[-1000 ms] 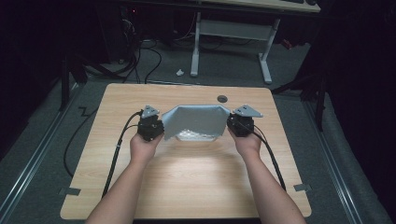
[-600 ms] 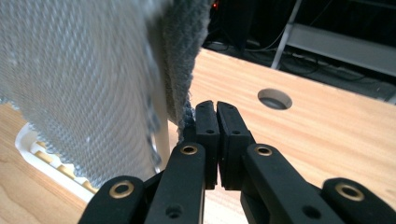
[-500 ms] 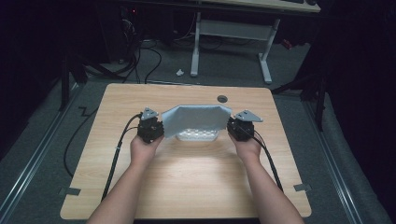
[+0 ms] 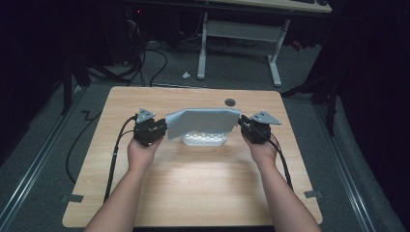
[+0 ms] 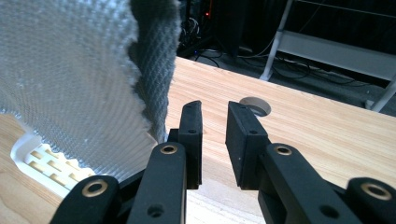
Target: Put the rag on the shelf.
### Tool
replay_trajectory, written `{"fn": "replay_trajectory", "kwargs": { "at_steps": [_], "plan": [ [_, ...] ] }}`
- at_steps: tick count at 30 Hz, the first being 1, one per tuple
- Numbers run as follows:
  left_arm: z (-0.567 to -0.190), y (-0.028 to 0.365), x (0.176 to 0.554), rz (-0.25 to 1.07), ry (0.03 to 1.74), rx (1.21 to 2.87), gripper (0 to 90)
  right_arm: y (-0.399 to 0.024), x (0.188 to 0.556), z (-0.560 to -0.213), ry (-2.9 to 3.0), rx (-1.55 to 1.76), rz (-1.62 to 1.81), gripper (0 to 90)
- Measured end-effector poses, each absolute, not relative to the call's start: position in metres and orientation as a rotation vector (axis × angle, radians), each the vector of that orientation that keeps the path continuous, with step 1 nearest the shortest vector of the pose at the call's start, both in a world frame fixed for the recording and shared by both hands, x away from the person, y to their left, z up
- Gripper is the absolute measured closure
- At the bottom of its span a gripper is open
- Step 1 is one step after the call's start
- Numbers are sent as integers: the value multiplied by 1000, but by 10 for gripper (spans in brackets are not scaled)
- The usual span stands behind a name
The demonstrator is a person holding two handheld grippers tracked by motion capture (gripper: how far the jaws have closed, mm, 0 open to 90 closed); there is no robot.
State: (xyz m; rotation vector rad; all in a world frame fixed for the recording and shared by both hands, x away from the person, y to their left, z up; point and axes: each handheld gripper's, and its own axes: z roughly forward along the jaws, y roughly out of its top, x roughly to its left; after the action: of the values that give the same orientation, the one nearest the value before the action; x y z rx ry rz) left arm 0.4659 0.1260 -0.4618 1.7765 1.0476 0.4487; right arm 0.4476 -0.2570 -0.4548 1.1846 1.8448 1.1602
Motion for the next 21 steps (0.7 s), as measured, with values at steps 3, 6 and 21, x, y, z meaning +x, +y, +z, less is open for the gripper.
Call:
{"fn": "replay_trajectory", "kwargs": {
  "at_steps": [3,6,21],
  "plan": [
    [-460,130,466,460,1057,1768,672,-259,448,-454,1841,1183,1155,768],
    [-459,135,466,471,1063,1759,663,-261,448,-453,1833,1187,1151,766],
    [-455,156,453,529,1069,1739,629,-268,435,-442,1829,1162,1129,719]
  ]
}}
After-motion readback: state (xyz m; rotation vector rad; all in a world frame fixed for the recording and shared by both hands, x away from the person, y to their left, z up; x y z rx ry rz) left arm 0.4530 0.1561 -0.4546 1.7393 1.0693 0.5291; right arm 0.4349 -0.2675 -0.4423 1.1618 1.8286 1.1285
